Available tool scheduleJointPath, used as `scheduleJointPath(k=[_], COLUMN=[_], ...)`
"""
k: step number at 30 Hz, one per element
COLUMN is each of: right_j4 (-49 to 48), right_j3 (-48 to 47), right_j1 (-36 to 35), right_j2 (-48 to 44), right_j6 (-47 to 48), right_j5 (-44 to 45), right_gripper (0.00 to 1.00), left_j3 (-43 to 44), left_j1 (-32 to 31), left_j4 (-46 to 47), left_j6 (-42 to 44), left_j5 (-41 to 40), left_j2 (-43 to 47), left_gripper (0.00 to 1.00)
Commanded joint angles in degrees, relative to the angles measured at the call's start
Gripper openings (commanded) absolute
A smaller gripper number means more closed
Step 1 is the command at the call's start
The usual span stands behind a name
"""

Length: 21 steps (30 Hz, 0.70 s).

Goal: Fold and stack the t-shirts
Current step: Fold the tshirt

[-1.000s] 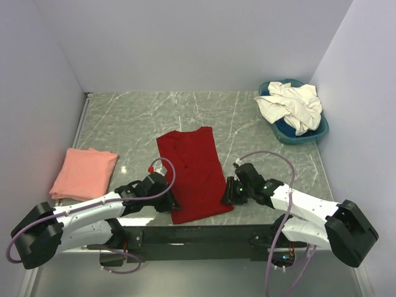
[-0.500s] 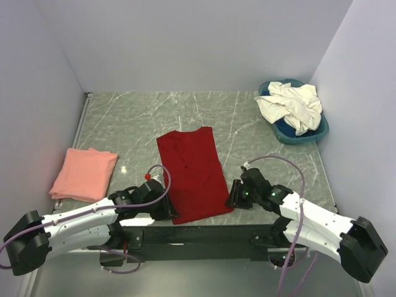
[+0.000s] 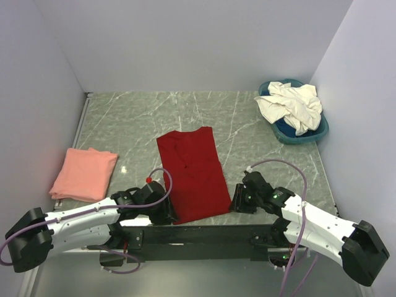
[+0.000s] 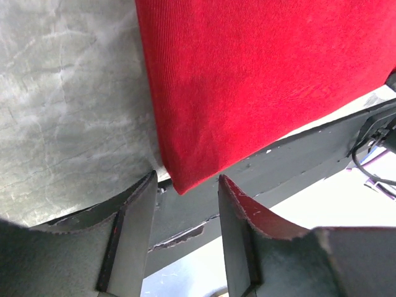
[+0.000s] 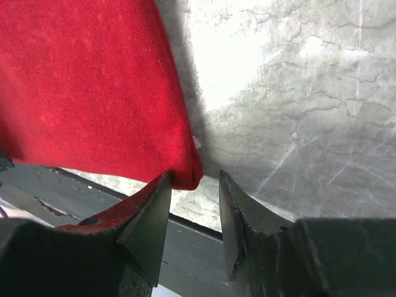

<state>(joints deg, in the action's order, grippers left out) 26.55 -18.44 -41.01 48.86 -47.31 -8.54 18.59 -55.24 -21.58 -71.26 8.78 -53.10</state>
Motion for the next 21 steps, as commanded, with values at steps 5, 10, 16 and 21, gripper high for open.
scheduleJointPath(k=[5, 10, 16, 21], right_j4=[-3.78, -6.85, -8.18, -8.53], right_j3=[0.94, 2.26, 3.23, 3.49], right_j1=[-0.29, -0.38, -0.38, -0.38], right_j2=[1.14, 1.41, 1.15, 0.01], right_j6=[-1.21, -2.35, -2.88, -3.05], right_j5=[-0.34, -1.13, -0.7, -1.13], right_gripper=[0.44, 0.42, 0.27, 0.04], left_j3=[-0.66, -2.06, -0.84, 1.18], left_j1=[-1.01, -3.03, -5.49, -5.75], left_j4=[1.01, 4.88, 4.97, 1.38], left_j6=[-1.86, -4.49, -5.99, -6.43], left_j5=[-0.43, -0.95, -4.37, -7.36], left_j2=[-0.33, -2.35, -5.78, -5.44], left_gripper=[0.5, 0.45, 0.36, 0.06])
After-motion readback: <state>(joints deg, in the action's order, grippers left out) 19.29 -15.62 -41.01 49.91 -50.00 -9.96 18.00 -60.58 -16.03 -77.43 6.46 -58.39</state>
